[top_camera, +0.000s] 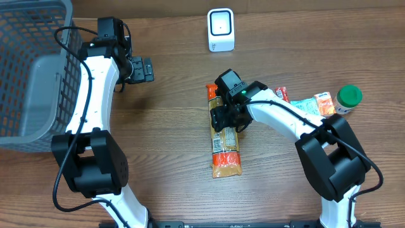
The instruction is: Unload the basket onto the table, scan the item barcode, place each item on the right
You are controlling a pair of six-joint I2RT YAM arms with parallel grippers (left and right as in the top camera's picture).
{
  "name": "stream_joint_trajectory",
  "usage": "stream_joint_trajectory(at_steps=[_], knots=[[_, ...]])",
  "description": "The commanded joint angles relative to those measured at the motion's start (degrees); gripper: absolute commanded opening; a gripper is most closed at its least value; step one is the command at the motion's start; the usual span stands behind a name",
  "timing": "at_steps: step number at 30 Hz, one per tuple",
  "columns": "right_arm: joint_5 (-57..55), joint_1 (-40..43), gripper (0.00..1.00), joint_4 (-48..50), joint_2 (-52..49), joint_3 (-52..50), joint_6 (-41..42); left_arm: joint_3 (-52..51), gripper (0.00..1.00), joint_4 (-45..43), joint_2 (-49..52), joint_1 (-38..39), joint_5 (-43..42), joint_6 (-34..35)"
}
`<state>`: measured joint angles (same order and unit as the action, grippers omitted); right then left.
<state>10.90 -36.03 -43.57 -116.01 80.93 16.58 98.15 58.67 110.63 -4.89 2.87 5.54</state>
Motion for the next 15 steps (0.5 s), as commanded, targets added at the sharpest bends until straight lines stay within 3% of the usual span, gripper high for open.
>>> stream_joint_trajectory(at_steps=[1,8,13,15], knots=[[-3.6,-0.2,0.76,0.1,3.5,-0.2,-0.5,-0.2,1.0,0.0,-0.4,0.0,0.5,-0.7],[-5.9,-0.1,0.89,0.3,3.3,-0.2,-0.1,-0.2,1.0,0.0,-0.4,0.0,0.5,-0.7],[-5.7,-0.1,0.89,1.1,0.8,-0.3,2.6,-0.2,1.0,-0.1,-0.4,0.0,0.5,-0.7],[-5.7,-0.4,0.83,1.3,-0.9,-0.3,3.4,-0.2,1.0,0.0,-0.4,0.0,0.5,-0.7]])
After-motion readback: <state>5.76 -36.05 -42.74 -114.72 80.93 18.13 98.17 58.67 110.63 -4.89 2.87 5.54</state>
